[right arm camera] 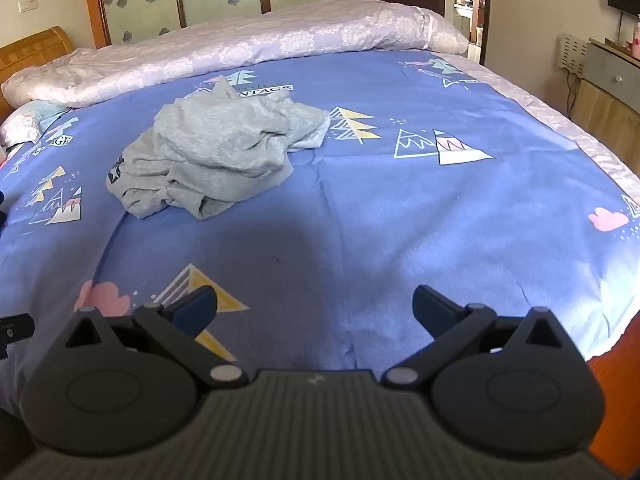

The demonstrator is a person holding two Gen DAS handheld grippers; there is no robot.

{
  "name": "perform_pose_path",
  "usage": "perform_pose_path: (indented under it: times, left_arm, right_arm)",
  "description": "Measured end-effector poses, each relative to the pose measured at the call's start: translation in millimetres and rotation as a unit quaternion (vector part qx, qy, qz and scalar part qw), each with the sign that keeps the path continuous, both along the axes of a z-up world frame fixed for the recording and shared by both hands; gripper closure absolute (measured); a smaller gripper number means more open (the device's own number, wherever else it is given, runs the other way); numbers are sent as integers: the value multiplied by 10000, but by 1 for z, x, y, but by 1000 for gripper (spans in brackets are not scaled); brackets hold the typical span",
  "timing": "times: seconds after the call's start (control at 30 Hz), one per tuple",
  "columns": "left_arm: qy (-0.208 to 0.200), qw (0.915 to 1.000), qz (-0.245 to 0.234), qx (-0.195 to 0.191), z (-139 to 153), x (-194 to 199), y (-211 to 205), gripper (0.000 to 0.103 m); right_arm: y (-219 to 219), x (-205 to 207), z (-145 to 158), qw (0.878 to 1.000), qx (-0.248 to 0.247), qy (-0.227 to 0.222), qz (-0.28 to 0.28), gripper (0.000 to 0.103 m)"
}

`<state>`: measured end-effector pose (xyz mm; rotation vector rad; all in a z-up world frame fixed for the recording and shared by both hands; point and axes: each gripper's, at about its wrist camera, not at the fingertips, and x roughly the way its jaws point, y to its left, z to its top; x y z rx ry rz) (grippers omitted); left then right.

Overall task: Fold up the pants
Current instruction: 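Move both grippers toward the crumpled grey pants on the bed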

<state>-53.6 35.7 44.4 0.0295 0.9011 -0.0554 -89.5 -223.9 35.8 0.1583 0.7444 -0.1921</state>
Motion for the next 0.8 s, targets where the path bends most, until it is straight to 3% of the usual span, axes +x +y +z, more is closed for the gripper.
perform_pose_path:
  times: [0.3,0.6,0.7,0.8]
  left_arm:
    - [88,10000,-28,-22,-4,0,-2,0]
    - [20,10000,-47,24,-7,3,-5,1]
    - [-61,9999,-57,62,-5,5,-5,3]
    - [-120,9999,-66,104,-6,9,-5,4]
  right_arm:
    - [-3,-1,-5,10000,66,-41,-17,0]
    - [-12,0,-9,9988,493,-61,41,0]
    - [-12,2,-9,9979,611,-119,169,12]
    - [-12,11,-6,9972,640,-113,372,31]
